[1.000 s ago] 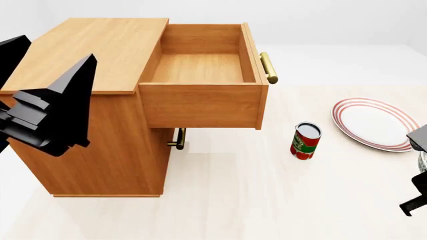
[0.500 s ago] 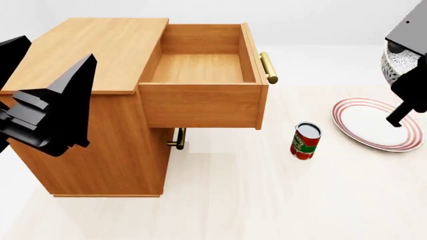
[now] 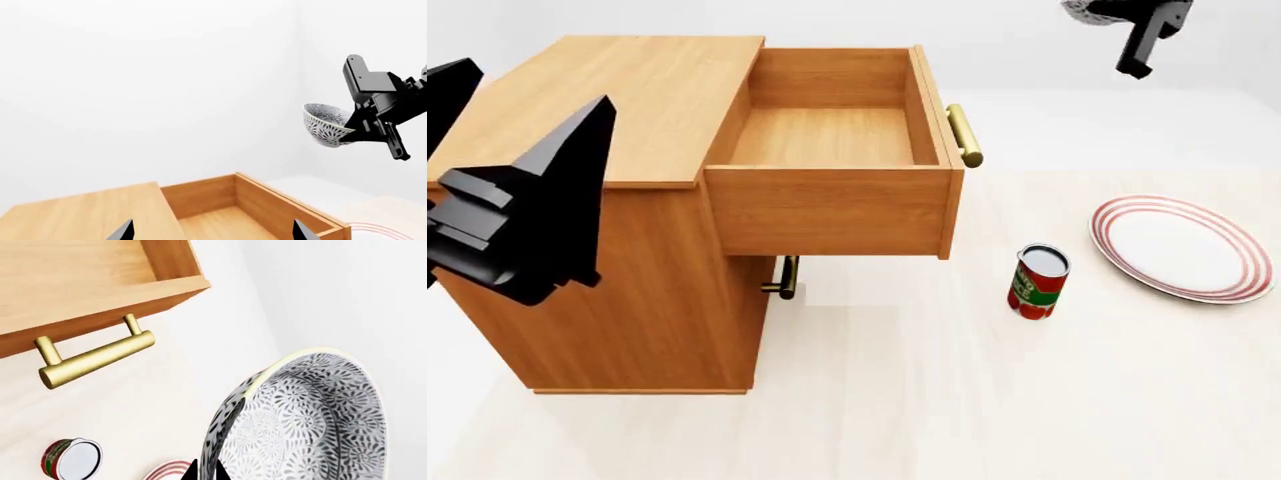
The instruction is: Put the bowl in the top drawer of the cabinet.
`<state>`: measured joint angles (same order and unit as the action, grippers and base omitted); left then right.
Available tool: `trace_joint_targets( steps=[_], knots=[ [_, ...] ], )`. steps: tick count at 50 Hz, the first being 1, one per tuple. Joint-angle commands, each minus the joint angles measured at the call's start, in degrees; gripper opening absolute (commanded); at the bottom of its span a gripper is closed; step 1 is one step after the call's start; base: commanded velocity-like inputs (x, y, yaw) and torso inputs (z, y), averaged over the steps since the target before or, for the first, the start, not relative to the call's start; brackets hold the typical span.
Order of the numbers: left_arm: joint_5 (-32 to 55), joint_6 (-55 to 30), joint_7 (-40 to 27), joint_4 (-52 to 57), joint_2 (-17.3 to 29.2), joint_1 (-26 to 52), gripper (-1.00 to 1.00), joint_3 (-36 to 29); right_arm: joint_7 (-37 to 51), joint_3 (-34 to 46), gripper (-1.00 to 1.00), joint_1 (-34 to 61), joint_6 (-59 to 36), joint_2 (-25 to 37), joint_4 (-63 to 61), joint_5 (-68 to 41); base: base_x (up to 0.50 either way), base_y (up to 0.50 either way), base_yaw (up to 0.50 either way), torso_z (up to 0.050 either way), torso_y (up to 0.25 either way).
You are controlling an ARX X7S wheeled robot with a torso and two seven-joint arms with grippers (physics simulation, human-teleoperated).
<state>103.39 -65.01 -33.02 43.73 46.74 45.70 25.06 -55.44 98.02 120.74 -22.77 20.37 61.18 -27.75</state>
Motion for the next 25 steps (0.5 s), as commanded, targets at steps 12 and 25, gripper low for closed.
trace_joint_targets(
  steps=[12, 25],
  knots=[
    [0.26, 0.91, 0.84, 0.08, 0.03, -1.04, 1.0, 1.25, -16.3, -22.63, -1.0, -3.04, 12.48, -15.81, 13.8, 22.64, 0.0, 0.0, 0.0, 0.0, 0.0],
    [0.27, 1.44, 1.49, 0.11, -0.37, -1.68, 1.0, 1.7, -17.89, -27.23, -1.0, -3.75, 15.24, -20.35, 13.8, 25.71, 0.0, 0.0, 0.0, 0.0, 0.001]
  ],
)
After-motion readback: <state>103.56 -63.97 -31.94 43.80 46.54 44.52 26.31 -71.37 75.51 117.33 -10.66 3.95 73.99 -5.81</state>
